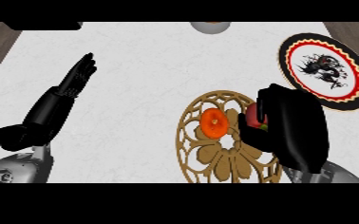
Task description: Pick the bell pepper from the placemat and place it in the plate
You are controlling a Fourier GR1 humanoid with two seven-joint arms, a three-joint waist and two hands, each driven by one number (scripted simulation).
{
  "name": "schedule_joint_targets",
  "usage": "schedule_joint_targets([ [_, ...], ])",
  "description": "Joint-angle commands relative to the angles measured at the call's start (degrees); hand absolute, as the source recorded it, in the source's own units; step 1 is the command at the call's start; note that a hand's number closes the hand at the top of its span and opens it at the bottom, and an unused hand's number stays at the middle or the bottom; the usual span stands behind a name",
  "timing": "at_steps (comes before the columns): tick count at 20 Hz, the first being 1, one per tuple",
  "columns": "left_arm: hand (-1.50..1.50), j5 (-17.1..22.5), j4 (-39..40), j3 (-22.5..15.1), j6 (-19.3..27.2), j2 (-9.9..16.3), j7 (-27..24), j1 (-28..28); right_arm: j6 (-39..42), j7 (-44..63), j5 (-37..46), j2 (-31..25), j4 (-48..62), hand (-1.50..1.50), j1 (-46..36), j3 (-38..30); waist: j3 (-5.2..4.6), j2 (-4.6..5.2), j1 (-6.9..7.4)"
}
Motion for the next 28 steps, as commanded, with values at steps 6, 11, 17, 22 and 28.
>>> schedule_joint_targets([
  [6,0.00,-0.4,2.9,2.1,-1.8,-0.2,0.1,-3.9,-2.7,-8.4,-4.0,-2.2,4.9,1.50,4.0,-17.2,0.05,0.28,0.31],
  [11,0.00,-0.8,2.2,1.9,-2.7,-1.2,-1.5,-1.6,-10.4,-16.4,-3.4,1.9,18.2,1.50,1.8,-22.9,0.04,0.33,0.86],
  [17,0.00,-3.6,-2.2,-0.4,-0.5,-3.2,0.5,0.3,-21.7,-32.9,-7.3,-2.3,32.5,1.50,2.7,-32.0,0.10,0.39,1.03],
  [22,0.00,-2.7,2.5,1.3,-3.3,-2.5,-2.4,-1.2,-24.1,-39.5,-5.8,0.0,52.7,1.50,-7.4,-35.1,0.06,0.59,1.75],
  [28,0.00,-0.9,1.4,2.7,-4.3,-2.0,-0.7,-2.3,-20.0,-42.4,-11.9,-0.3,67.1,1.50,-8.6,-40.7,0.13,0.95,2.35],
])
